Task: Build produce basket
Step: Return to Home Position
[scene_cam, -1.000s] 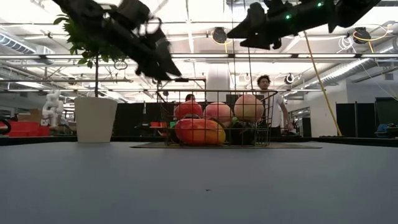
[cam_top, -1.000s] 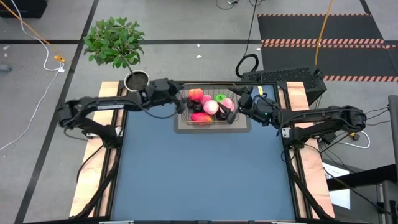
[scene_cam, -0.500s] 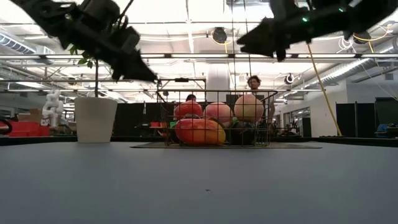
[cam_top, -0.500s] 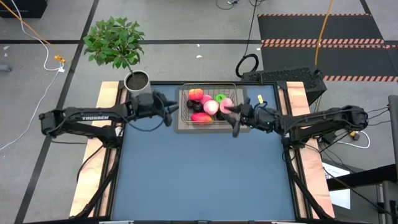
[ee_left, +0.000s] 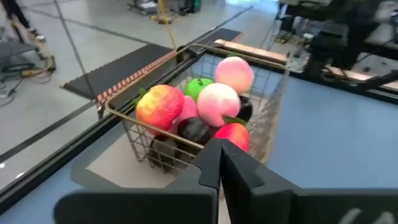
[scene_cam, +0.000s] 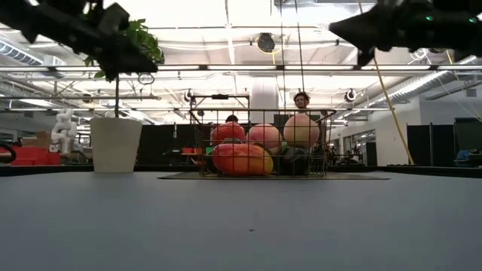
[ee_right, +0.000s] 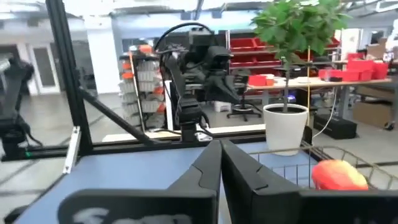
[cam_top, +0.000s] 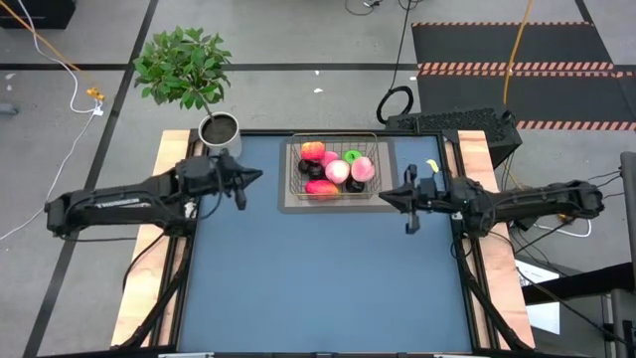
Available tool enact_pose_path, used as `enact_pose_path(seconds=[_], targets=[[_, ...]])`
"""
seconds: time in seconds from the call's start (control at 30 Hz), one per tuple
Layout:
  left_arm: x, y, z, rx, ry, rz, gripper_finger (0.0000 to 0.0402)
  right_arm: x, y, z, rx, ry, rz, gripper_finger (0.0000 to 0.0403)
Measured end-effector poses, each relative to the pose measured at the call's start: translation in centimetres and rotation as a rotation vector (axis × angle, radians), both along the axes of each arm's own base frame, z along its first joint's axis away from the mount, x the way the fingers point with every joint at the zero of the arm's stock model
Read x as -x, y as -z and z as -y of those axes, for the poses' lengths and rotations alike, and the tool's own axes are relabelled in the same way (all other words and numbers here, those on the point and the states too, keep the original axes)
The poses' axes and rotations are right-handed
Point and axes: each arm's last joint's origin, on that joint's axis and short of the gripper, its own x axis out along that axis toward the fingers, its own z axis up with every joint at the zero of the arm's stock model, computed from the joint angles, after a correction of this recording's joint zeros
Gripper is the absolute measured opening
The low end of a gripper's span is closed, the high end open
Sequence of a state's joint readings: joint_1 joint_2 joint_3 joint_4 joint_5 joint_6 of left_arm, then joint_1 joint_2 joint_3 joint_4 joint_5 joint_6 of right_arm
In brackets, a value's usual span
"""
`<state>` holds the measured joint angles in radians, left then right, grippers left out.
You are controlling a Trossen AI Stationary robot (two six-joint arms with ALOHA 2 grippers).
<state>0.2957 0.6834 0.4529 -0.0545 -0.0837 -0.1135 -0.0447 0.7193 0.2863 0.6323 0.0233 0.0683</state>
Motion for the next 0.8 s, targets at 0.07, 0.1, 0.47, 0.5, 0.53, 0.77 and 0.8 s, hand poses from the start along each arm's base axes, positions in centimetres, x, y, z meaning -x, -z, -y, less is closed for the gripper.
enact_pose_path(seconds=[0.07, 0.1, 0.47, 0.5, 0.53, 0.77, 0.8], targets=[[0.6, 0.5, 0.5, -0.011, 0.023, 0.012, 0.0004, 0.8, 0.6, 0.0, -0.016, 0.019, 0.021, 0.0005], [0.9, 0.9, 0.7, -0.014, 0.034, 0.012, 0.0004, 1.2, 0.9, 0.0, -0.015, 0.021, 0.031, 0.0003], [2.2, 3.4, 1.9, 0.007, 0.075, 0.163, 0.0023, 3.8, 3.3, -0.5, 0.062, -0.085, 0.094, 0.0001], [2.2, 3.9, 2.0, 0.002, 0.082, 0.184, 0.0020, 3.9, 3.3, -0.5, 0.063, -0.095, 0.100, 0.0001], [2.2, 4.4, 2.1, -0.006, 0.089, 0.207, 0.0016, 4.0, 3.3, -0.5, 0.057, -0.099, 0.106, 0.0001], [2.5, 5.7, 2.2, -0.076, 0.102, 0.230, 0.0010, 4.4, 2.9, -0.4, -0.013, -0.091, 0.150, 0.0000], [2.6, 5.8, 2.2, -0.080, 0.103, 0.218, 0.0014, 4.5, 2.8, -0.4, -0.027, -0.085, 0.158, 0.0000]])
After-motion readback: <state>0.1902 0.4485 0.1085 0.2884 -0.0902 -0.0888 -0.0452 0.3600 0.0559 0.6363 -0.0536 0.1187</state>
